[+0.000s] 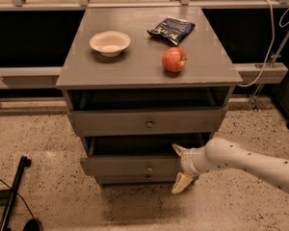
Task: Open middle drawer
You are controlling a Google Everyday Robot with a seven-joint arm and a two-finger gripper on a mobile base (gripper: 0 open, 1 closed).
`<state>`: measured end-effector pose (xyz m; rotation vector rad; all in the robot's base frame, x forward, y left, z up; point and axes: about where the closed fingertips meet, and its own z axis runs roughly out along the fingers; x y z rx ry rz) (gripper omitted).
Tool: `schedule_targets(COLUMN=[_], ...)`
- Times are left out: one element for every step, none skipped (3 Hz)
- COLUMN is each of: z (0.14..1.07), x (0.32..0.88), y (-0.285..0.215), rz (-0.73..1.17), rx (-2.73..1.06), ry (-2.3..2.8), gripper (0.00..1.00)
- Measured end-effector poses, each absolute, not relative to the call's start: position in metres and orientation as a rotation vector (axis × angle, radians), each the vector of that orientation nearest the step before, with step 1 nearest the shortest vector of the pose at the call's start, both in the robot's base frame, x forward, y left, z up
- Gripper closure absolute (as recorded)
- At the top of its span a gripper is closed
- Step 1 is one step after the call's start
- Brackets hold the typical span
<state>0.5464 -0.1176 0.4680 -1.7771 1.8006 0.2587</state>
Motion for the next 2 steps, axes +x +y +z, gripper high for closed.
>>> schedule_targets(z=[0.459, 0.44], x=[0.568, 0.587], y=[-0.11, -0.099], rz=[0.27, 0.306], rx=[-1.829, -1.879], ry=[1.811, 1.835], gripper=[0.0, 0.0])
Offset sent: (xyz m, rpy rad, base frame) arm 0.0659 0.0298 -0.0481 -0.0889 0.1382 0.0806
